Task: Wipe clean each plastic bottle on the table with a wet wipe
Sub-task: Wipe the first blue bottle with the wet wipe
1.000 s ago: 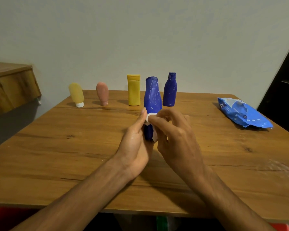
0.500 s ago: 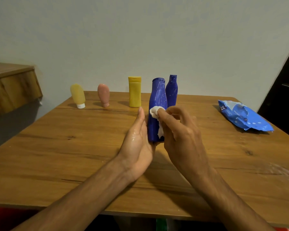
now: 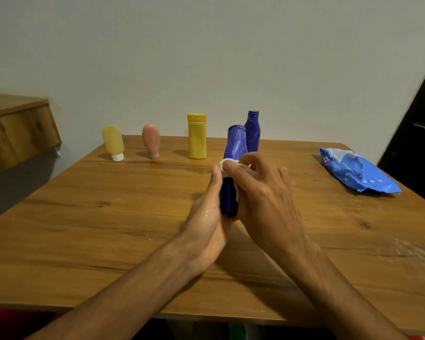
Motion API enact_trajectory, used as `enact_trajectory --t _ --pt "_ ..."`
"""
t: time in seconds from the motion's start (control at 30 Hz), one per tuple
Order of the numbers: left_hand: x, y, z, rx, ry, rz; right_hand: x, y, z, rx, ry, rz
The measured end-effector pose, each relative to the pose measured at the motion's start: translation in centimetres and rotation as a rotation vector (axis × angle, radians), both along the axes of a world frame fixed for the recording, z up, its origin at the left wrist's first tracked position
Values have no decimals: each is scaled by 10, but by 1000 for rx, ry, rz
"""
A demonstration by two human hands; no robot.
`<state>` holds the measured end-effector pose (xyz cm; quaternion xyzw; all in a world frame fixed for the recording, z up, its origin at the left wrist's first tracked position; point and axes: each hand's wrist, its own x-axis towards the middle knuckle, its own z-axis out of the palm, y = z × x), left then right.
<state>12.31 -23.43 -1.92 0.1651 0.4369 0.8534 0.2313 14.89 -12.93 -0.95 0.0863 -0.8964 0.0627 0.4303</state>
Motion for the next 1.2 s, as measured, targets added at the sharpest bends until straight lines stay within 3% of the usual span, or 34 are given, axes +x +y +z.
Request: enact_trajectory --t 0.27,0.43,0.8,0.9,1.07,1.2 --pt "-18 -12 6 145 -179 -77 10 -6 5 -4 -104 195" --pt "-17 -12 8 177 -184 -108 6 2 9 -129 32 96" --pt "-14 -11 15 180 -276 -64 7 2 10 -205 4 142" --pt "-14 -13 17 149 -289 -65 11 -2 8 -147 -48 198" --pt "-13 -14 18 164 -303 -53 10 -3 8 -264 -10 162" --pt "-11 -14 20 157 -313 -51 10 -6 6 -202 -49 229"
